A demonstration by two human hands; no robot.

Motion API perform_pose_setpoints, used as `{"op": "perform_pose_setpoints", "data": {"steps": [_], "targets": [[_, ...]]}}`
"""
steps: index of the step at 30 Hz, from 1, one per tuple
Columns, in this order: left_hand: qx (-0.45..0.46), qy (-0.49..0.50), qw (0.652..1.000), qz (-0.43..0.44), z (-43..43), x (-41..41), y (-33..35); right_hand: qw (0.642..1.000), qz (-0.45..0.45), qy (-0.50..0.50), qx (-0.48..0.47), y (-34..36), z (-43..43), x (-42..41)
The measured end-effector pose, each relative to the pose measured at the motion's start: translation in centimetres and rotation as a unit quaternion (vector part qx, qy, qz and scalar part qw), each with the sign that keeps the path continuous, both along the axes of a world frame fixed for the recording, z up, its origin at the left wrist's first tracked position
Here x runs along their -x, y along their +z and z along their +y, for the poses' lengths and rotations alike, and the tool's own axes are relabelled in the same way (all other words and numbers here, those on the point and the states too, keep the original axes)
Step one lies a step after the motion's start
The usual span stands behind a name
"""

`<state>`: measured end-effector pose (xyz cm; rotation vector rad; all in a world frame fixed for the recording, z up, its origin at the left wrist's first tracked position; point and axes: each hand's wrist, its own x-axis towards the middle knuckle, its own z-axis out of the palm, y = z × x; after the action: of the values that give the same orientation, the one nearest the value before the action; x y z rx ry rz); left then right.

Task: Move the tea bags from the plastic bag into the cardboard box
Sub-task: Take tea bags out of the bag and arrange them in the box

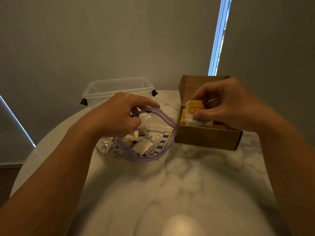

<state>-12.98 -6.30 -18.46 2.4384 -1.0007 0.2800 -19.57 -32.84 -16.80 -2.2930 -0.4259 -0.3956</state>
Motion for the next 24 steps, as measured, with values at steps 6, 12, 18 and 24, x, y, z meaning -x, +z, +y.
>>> {"op": "perform_pose_setpoints", "data": {"steps": [6, 12, 18, 24], "targets": [[0.004, -0.004, 1.000, -0.003, 0.0, -0.2, -0.1, 0.987, -0.002, -0.157, -0.028, -1.9, -6.1, -3.3], [-0.002, -0.008, 1.000, -0.007, 0.0, -0.4, -0.2, 0.981, 0.074, -0.179, 0.033, -4.0, -5.8, -5.5], [0.001, -0.010, 1.000, -0.020, 0.0, -0.6, -0.3, 0.976, 0.153, -0.136, 0.077, -5.2, -3.8, -7.1], [0.011, -0.015, 1.000, -0.011, 0.1, -0.5, -0.1, 0.971, 0.130, -0.175, 0.093, -4.7, -3.9, -6.9]]}}
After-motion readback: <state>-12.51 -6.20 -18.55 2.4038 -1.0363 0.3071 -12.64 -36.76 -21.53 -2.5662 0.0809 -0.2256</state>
